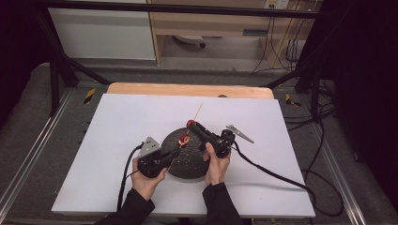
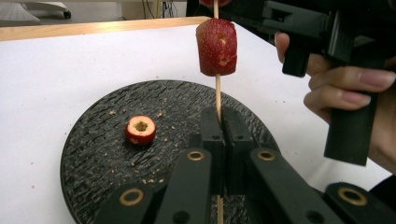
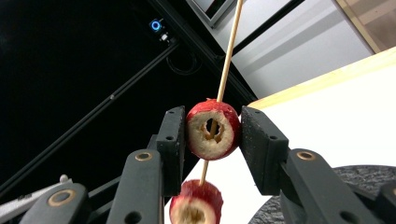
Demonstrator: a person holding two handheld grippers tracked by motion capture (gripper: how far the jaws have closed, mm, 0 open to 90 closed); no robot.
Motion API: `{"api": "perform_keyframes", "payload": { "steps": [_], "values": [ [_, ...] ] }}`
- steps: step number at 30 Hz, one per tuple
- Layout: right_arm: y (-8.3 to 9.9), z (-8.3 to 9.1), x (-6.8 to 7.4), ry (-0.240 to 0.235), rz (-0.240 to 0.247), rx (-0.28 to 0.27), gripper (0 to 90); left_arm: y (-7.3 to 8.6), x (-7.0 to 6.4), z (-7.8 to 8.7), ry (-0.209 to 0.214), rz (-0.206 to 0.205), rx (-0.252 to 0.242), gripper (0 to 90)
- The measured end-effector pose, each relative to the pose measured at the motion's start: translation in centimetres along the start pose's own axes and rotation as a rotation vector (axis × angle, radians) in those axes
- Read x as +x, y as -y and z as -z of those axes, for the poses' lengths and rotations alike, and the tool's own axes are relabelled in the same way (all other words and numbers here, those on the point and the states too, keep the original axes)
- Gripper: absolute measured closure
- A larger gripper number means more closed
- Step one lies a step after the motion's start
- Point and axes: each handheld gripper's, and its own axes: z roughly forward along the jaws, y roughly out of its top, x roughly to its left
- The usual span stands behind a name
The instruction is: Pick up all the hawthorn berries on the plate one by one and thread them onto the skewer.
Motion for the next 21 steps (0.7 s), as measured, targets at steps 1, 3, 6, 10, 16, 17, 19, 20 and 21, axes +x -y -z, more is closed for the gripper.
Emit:
{"api": "perform_keyframes", "payload": {
  "steps": [1, 3, 6, 10, 16, 17, 19, 20, 21],
  "values": [
    [0.1, 0.0, 0.0, 0.002, 0.001, 0.002, 61.9, 0.0, 0.0, -0.1, 0.001, 0.002, -0.002, 88.3],
    [0.2, 0.0, 0.0, 0.003, 0.005, 0.007, 61.9, -0.1, 0.1, -0.2, 0.001, -0.001, -0.001, 88.3],
    [0.3, 0.0, 0.0, 0.007, 0.008, 0.015, 61.9, -0.2, 0.1, -0.3, 0.001, 0.003, -0.001, 88.3],
    [0.3, 0.1, 0.1, 0.015, 0.02, 0.021, 61.8, -0.1, 0.2, -0.4, 0.005, -0.002, 0.0, 88.3],
    [0.0, 0.2, 0.1, 0.033, 0.045, 0.046, 55.9, 0.1, 0.3, 0.0, 0.017, -0.012, 0.008, 88.4],
    [-0.1, 0.2, 0.1, 0.031, 0.048, 0.051, 55.7, 0.2, 0.4, 0.1, 0.017, -0.013, 0.011, 88.4],
    [-0.5, 0.3, 0.2, 0.037, 0.081, 0.069, 51.7, 0.5, 0.6, 0.3, 0.014, -0.016, 0.013, 88.3],
    [-0.6, 0.4, 0.2, 0.042, 0.098, 0.077, 48.5, 0.6, 0.7, 0.5, 0.012, -0.018, 0.015, 88.3],
    [-0.8, 0.4, 0.2, 0.046, 0.108, 0.088, 45.0, 0.7, 0.8, 0.6, 0.01, -0.021, 0.021, 88.4]
  ]
}}
